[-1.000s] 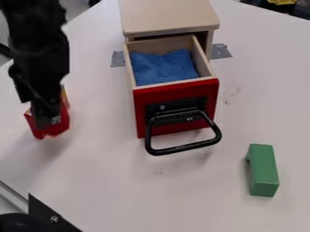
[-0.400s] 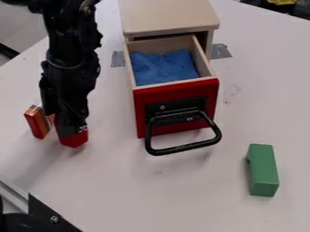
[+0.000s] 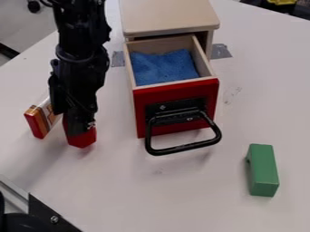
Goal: Take the red object out of the drawer.
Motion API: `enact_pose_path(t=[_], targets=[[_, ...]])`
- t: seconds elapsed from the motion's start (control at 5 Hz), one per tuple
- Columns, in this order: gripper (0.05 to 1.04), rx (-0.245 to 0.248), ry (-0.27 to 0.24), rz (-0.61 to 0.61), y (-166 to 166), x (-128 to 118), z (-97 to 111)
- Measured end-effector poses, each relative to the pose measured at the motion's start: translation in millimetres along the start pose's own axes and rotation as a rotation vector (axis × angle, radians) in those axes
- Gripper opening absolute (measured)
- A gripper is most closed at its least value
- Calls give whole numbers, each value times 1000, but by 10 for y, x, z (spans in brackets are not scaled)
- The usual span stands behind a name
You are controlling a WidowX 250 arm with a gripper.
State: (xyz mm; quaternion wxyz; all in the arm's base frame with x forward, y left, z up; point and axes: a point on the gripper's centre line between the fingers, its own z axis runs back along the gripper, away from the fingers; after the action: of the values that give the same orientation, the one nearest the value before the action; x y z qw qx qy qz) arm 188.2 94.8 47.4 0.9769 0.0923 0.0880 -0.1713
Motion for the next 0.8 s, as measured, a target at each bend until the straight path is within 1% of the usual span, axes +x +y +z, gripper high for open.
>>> enact_pose_path(t=[0.2,0.4,0.6,0.8], targets=[[704,20,3,12,48,41,-38],[704,35,16,21,86,74,-120],[749,30,70,89,123,73,-149],[993,-2,88,122,107,86,-85]])
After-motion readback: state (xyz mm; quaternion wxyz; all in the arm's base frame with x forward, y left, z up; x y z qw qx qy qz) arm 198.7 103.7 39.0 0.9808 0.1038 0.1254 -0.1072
